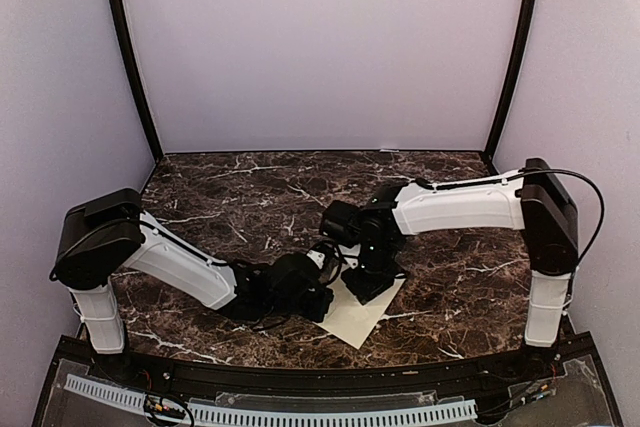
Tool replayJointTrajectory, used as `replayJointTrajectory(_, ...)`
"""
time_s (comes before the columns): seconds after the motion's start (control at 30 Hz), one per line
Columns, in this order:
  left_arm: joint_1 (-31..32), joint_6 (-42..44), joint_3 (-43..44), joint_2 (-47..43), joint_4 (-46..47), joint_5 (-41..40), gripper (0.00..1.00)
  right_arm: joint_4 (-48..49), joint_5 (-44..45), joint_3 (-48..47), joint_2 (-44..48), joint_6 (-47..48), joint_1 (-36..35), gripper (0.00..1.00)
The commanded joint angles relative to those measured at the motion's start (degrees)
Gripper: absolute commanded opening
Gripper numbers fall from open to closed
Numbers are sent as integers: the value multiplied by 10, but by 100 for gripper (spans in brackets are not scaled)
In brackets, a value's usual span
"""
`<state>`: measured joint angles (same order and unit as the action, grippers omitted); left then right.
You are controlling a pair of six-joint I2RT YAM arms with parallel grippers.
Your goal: Place the letter into the envelope and seal it
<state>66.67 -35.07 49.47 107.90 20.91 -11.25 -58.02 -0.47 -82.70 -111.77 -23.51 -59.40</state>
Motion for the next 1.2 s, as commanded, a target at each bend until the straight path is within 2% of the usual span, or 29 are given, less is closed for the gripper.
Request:
replayJointTrajectory(0.0,-1,-5,10,-9,-17,-6,0,26,-77,25,15,-22,-23,0)
replayJointTrajectory(0.17,-1,-6,10,-8,-18,-4,0,91,-135,53,22,-29,-25,0)
replayJointTrajectory(0.37,-1,-5,11,-8,-17,3,0,128,-143,66,9,-40,-24,0)
replayJointTrajectory(0.53,-1,-5,11,-10,-18,3,0,107,-122,69,5,-41,-11,0)
replayJointTrajectory(0.7,-1,-4,11,-9,-17,8,0,96,-49,83,17,-46,23,0)
replayJointTrajectory(1.17,3,5,14,-9,-20,8,0,109,9,84,0,-37,62,0)
